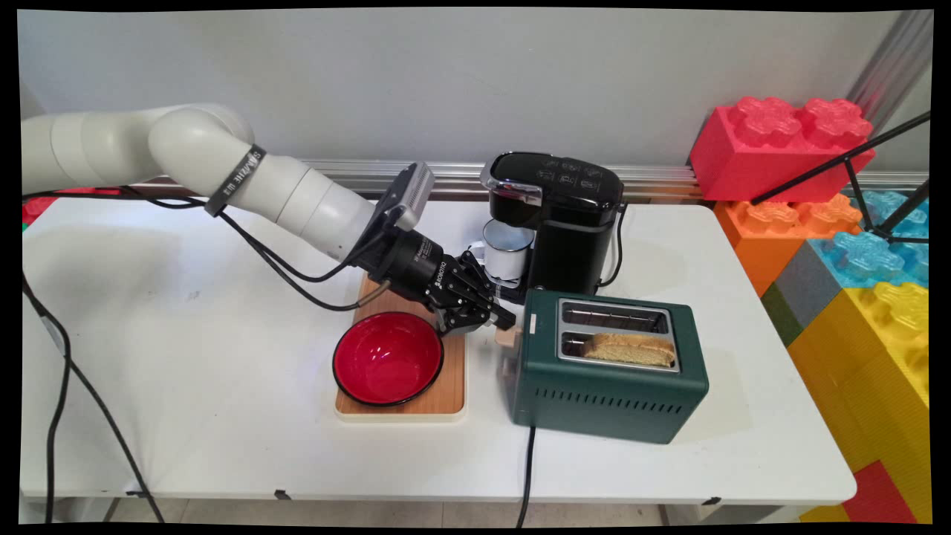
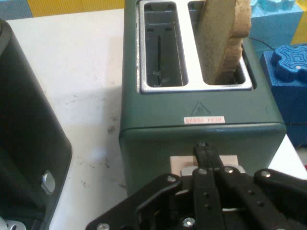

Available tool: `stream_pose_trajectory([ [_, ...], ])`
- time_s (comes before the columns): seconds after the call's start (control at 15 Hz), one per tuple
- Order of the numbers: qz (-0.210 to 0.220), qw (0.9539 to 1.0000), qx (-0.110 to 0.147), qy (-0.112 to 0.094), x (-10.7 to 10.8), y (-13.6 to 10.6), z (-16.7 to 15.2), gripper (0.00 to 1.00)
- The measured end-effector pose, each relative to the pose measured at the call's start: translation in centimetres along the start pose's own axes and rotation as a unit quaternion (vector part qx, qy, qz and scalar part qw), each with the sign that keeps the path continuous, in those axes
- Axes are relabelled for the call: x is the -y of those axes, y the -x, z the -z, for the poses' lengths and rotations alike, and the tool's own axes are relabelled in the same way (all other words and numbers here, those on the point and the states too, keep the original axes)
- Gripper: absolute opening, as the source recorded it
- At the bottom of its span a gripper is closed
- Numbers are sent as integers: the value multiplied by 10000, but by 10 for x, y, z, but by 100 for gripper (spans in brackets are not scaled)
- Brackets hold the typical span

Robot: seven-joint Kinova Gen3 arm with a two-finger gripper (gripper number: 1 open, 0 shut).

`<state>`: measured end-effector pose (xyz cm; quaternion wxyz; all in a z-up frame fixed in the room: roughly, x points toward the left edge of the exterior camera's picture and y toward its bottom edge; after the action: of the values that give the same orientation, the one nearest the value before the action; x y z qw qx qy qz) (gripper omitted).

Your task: Press the toaster switch

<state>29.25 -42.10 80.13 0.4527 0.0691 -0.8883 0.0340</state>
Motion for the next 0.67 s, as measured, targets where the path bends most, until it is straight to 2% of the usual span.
stream_pose_trajectory([
  [0.67,26,10000,72,-40,-2,12,-11,0],
])
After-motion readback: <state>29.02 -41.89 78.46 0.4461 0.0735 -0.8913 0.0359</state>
